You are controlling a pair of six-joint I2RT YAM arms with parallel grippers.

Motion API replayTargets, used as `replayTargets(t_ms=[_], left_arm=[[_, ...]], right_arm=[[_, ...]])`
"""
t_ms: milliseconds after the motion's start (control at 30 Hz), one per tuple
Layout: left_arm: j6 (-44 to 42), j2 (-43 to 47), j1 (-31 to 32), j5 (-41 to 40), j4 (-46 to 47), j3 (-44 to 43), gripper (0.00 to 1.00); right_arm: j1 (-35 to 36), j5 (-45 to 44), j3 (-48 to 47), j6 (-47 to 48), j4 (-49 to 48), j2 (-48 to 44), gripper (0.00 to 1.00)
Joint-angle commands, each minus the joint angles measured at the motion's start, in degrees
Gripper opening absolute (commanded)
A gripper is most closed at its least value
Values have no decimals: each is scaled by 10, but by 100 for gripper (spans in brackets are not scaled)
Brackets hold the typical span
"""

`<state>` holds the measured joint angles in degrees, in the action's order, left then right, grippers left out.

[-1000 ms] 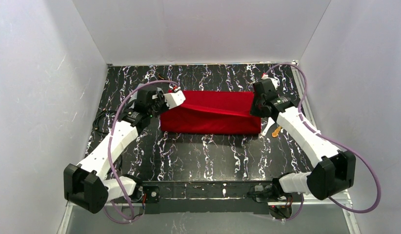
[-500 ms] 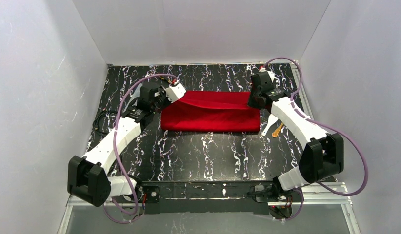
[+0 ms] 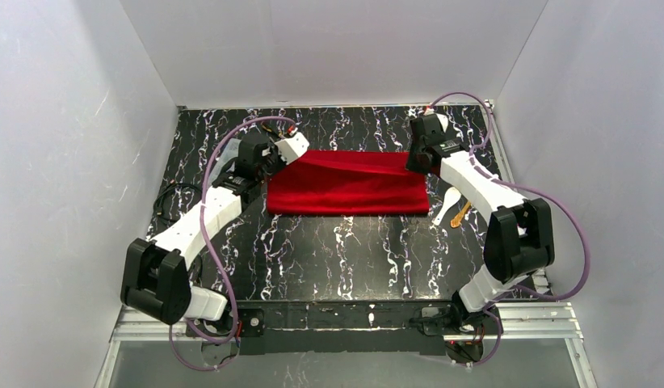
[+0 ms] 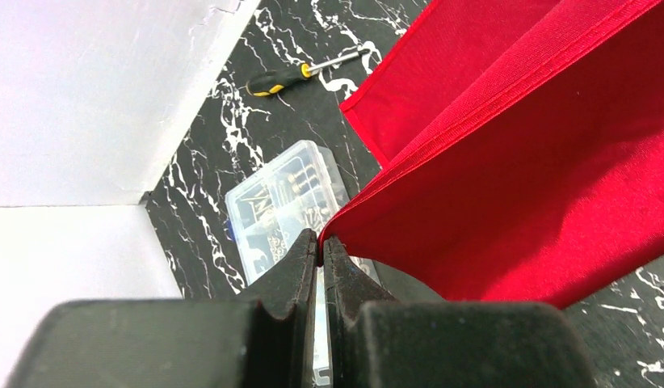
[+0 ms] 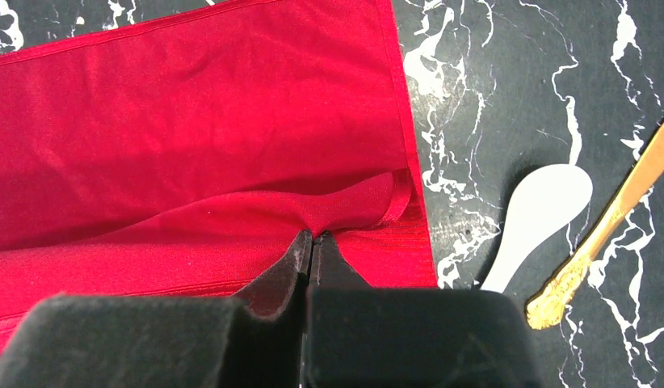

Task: Fold the napkin into a case and place the utensils inside
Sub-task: Fold and flatten the napkin at the center of the board.

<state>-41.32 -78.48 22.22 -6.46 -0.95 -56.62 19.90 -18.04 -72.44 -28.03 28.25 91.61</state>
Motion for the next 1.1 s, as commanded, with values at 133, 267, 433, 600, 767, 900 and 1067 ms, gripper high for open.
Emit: replayTargets(t_ms=[133, 267, 433, 600, 767, 900, 1067], left_arm=[[13, -37, -3, -25, 25, -16, 30], [19, -51, -4, -31, 24, -24, 67], [25, -48, -3, -27, 18, -31, 70], [24, -18, 0, 13, -32, -16, 70], [-4, 13, 3, 81, -127, 11, 70], [-50, 38, 9, 123, -168, 63, 70], [-91, 26, 19, 124, -169, 97, 70]], right_arm=[[-13, -12, -36, 15, -53, 49, 1], [-19, -6, -57, 17, -63, 81, 12], [-23, -10, -79, 25, -74, 111, 51], [-23, -30, -114, 38, -56, 139, 78], [-12, -19, -92, 43, -72, 105, 75], [16, -5, -44, 33, -92, 77, 66], [44, 17, -23, 23, -106, 86, 69]])
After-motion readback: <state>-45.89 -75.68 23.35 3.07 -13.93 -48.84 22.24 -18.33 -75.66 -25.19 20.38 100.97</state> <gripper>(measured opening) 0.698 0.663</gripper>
